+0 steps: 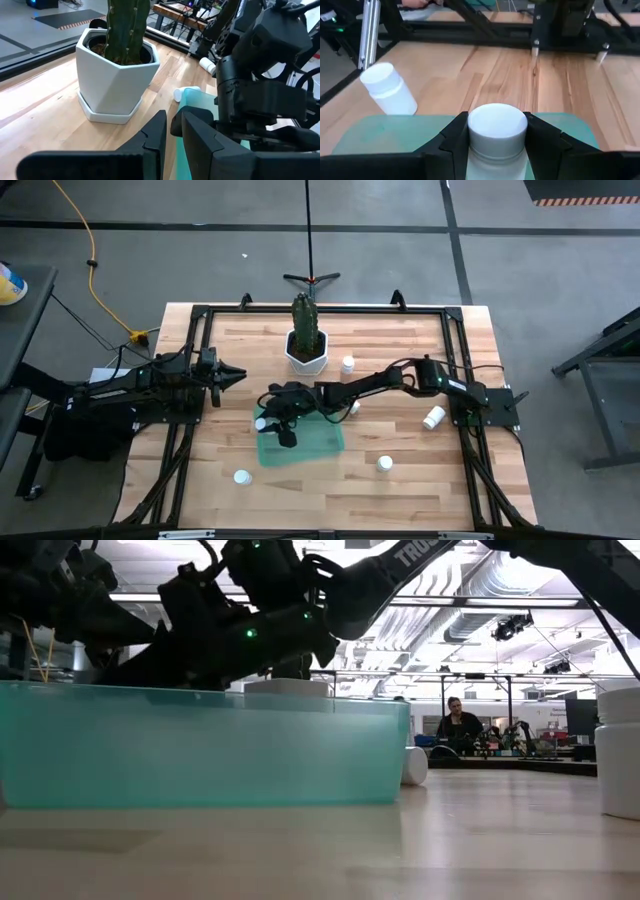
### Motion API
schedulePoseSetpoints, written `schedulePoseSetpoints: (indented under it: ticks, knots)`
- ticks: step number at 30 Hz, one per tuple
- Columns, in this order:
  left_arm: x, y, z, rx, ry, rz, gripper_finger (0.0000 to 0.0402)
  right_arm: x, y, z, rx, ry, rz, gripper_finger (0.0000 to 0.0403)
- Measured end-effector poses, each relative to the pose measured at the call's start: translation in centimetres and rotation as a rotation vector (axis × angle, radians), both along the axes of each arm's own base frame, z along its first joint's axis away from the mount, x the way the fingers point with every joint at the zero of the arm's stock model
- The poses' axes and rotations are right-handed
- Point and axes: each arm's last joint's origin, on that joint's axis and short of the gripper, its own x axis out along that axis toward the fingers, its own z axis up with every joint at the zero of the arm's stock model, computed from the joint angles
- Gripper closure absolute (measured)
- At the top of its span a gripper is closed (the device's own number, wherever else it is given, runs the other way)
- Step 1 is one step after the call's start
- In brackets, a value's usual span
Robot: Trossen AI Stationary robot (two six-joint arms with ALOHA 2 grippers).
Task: Pick and place pill bottles into a basket
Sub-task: Put the white pill bottle into the green bin
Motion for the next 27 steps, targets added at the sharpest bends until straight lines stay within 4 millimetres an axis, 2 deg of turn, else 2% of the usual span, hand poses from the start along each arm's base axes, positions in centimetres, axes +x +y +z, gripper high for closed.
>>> schedulePoseSetpoints:
  ticks: [12, 20, 22, 25, 27]
  knots:
    - [0.0, 0.0, 0.0, 0.0, 0.0, 0.0, 0.0305, -0.31, -0.04, -0.68, -0.012, 0.078, -0.004, 0.0257]
    - [0.0, 0.0, 0.0, 0.0, 0.0, -0.001, 0.0305, -0.34, -0.17, -0.75, 0.007, 0.101, -0.065, 0.0257]
    - [0.0, 0.0, 0.0, 0.0, 0.0, 0.0, 0.0305, -0.33, -0.26, -0.75, 0.012, 0.105, -0.11, 0.0237]
    - [0.0, 0.0, 0.01, 0.0, -0.001, 0.0, 0.0305, -0.32, -0.35, -0.79, 0.022, 0.115, -0.166, 0.0175]
    - [0.0, 0.0, 0.0, 0.0, 0.0, -0.001, 0.0305, -0.31, -0.43, -0.76, 0.023, 0.113, -0.18, 0.0147]
